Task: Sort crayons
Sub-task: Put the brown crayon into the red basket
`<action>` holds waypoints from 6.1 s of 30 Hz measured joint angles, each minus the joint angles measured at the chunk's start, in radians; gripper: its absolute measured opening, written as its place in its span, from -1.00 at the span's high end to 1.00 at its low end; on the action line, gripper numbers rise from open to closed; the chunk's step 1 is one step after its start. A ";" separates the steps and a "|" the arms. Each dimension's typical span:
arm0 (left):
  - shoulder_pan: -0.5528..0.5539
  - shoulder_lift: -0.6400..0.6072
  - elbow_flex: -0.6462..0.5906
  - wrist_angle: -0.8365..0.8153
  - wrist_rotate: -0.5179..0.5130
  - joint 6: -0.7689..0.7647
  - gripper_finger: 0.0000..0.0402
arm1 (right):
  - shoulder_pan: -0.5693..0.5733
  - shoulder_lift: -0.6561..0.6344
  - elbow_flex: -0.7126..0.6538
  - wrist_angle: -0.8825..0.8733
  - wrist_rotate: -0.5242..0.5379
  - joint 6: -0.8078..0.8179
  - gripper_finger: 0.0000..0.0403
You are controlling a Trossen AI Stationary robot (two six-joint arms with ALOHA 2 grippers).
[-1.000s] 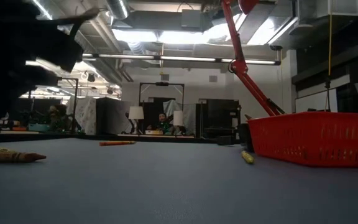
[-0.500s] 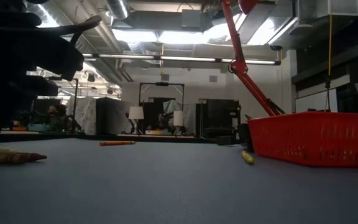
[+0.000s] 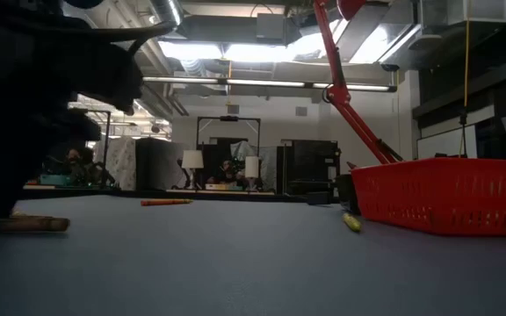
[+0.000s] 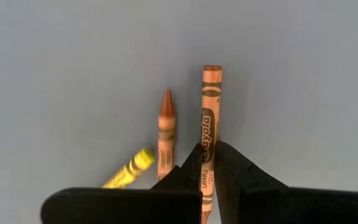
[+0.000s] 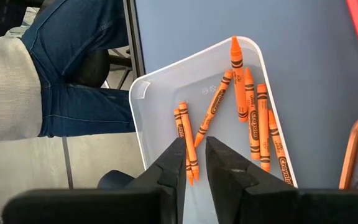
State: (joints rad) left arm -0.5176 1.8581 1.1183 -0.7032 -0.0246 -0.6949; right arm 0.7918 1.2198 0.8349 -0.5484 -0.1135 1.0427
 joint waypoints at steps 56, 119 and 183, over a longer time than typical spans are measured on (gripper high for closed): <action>0.352 0.125 0.043 1.448 -0.138 0.415 0.55 | 0.000 0.000 -0.001 0.008 0.054 -0.002 0.70; -0.052 -0.165 -0.229 0.100 0.039 -0.062 0.97 | 0.000 0.002 0.000 0.032 0.549 -0.067 0.70; 0.206 -0.163 -0.070 1.176 -0.351 0.656 0.97 | -0.324 0.017 0.000 0.762 0.425 -0.973 0.21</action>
State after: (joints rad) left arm -0.3118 1.6955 1.0481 0.4728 -0.3756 -0.0389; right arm 0.4675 1.2369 0.8352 0.2133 0.3116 0.0693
